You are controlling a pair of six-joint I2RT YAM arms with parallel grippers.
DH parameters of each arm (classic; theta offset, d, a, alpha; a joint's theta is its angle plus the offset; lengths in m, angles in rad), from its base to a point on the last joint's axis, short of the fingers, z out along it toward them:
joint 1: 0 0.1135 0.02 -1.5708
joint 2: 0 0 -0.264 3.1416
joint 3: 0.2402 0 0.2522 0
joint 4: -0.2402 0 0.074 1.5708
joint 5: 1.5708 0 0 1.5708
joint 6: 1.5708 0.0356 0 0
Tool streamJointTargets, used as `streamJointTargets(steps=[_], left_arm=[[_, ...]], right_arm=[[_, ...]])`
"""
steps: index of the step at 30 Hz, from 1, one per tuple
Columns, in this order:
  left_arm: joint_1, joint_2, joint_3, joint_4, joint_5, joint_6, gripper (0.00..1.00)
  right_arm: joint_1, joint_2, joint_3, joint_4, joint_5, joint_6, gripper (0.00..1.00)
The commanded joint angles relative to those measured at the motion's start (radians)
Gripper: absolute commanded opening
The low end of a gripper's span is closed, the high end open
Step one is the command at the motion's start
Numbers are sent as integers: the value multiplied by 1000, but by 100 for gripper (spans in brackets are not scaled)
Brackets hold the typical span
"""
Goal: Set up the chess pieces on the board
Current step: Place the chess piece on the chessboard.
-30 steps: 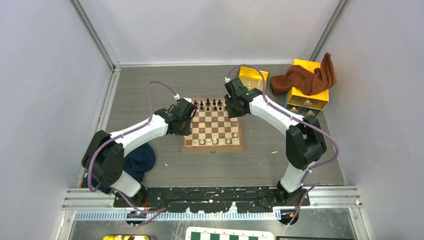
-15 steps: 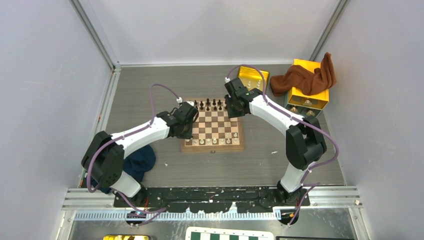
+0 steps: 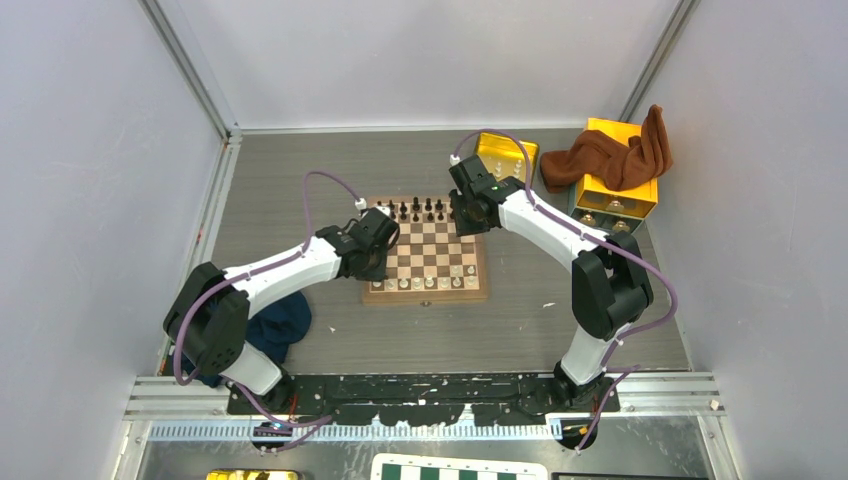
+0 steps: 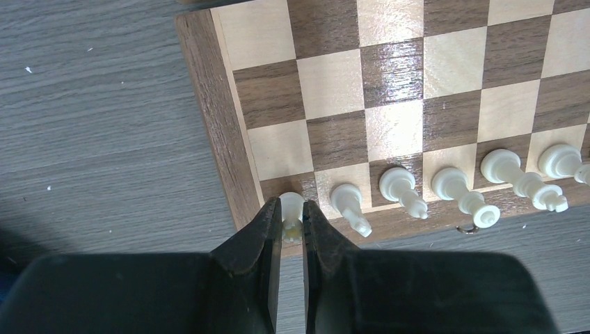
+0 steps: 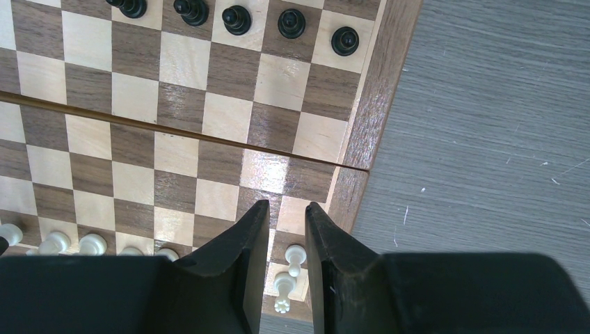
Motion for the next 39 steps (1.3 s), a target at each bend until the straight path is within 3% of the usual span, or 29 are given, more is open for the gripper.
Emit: streamJointTargets(steps=[1,21,28,32,39], left_arm=[[-6,-21,-1,34,-9,-13,5],[-12,-7,-27,53,-31,-23,9],[-12,-4,-27,51,-31,-23,18],[-14,-8,-27,47,-39,-22,32],[-15,-16,-26,36,-43,-24,35]], right_arm=[[-5,-52,6,30,-5,5,31],[-4,-55,-4,25,-4,3,31],[-5,-57,-6,25,-7,4,31],[-5,-56,-4,26,-7,4,31],[-5,-57,-2,25,-10,4,32]])
